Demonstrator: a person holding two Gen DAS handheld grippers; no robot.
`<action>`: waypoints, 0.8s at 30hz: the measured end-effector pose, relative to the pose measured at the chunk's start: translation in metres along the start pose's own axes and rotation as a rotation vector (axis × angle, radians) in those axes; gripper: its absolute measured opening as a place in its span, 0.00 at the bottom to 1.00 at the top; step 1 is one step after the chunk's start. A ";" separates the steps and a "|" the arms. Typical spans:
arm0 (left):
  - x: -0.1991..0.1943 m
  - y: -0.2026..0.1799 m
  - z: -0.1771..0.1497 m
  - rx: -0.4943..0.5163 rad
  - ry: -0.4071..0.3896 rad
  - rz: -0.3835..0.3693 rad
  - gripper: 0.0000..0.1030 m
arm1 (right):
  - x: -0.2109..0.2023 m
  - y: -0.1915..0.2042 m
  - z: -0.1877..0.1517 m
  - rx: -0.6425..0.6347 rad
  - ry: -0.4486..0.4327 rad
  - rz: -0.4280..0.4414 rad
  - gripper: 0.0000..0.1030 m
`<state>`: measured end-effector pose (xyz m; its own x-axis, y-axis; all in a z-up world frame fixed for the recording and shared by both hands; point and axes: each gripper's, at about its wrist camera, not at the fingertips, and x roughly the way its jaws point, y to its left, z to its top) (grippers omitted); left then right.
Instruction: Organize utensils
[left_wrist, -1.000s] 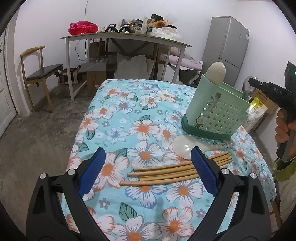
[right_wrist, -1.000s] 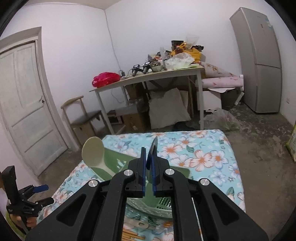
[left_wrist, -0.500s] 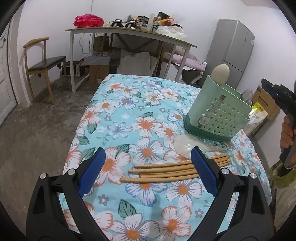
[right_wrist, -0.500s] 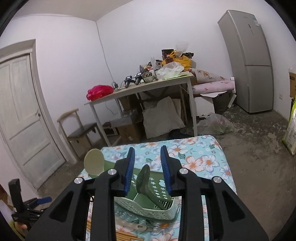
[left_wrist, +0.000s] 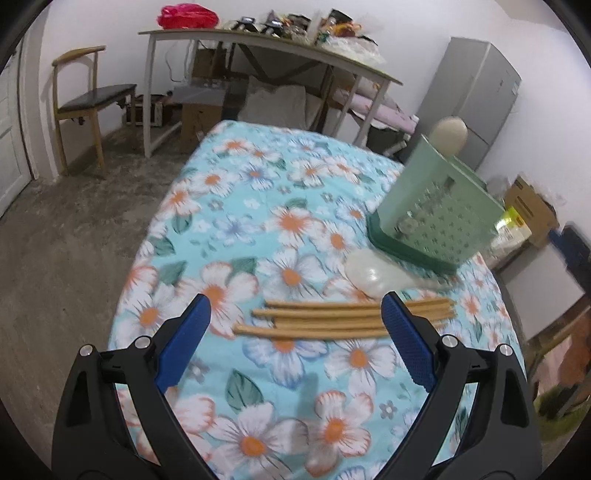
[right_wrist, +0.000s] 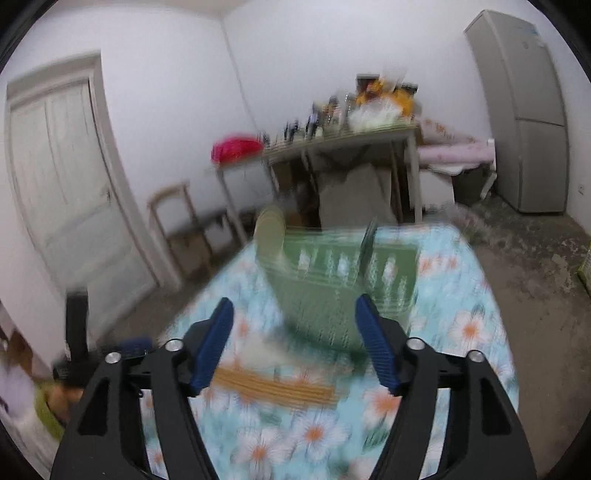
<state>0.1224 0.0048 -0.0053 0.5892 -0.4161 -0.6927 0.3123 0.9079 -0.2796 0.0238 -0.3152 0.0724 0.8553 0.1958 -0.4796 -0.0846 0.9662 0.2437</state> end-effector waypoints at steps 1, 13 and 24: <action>0.000 -0.004 -0.003 0.015 0.009 0.001 0.87 | 0.003 0.006 -0.009 -0.014 0.029 -0.014 0.68; 0.017 -0.026 -0.051 0.135 0.179 0.052 0.87 | 0.054 0.047 -0.114 -0.154 0.430 -0.219 0.75; 0.034 -0.035 -0.067 0.224 0.226 0.153 0.92 | 0.069 0.037 -0.125 -0.088 0.484 -0.257 0.92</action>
<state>0.0813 -0.0374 -0.0635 0.4697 -0.2318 -0.8519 0.4042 0.9143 -0.0259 0.0153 -0.2448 -0.0572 0.5233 -0.0132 -0.8521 0.0352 0.9994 0.0061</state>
